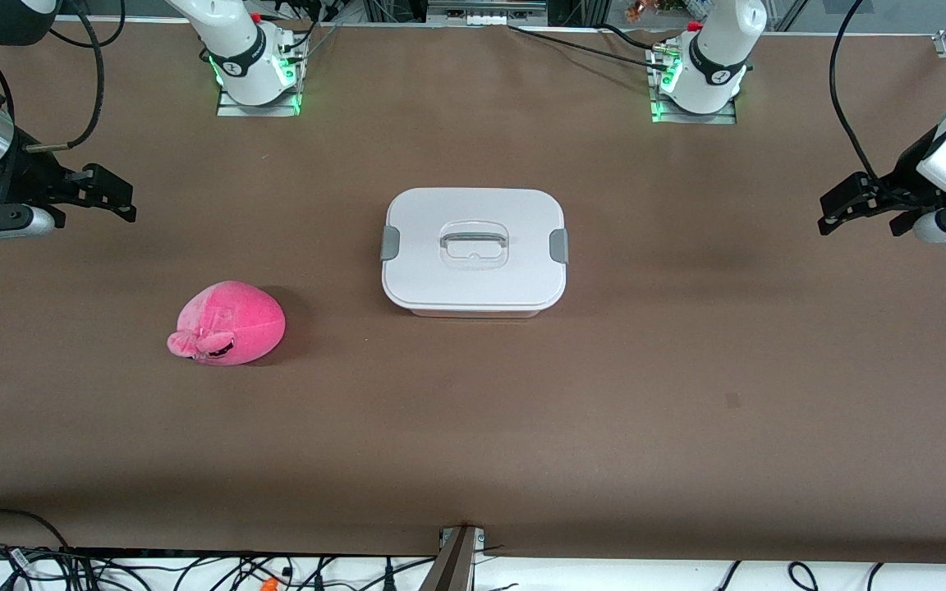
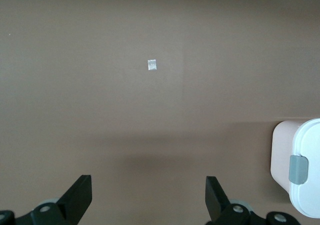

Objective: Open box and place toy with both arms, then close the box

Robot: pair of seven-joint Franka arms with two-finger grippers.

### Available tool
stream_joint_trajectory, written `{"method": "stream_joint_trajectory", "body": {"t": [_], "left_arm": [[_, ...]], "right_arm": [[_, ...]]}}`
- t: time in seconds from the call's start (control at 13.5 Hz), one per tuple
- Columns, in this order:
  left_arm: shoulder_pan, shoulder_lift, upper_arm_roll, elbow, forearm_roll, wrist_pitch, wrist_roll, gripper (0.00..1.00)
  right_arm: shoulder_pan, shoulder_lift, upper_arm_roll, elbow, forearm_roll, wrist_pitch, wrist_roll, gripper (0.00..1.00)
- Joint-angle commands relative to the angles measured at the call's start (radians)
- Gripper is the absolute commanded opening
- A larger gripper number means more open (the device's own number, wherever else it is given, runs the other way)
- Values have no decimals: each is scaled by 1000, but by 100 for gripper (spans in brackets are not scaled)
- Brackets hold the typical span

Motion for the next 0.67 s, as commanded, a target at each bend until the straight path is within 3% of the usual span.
{"method": "stream_joint_trajectory", "body": {"t": [0.0,0.59], "left_arm": [[-3,-23,3,-13,-6,-41,-5,100],[-7,-17,-27,13,28,-57,-9,100]], "right_arm": [[2,8,0,24,14,-13,4,100],[2,8,2,25,14,-13,6,100]]}}
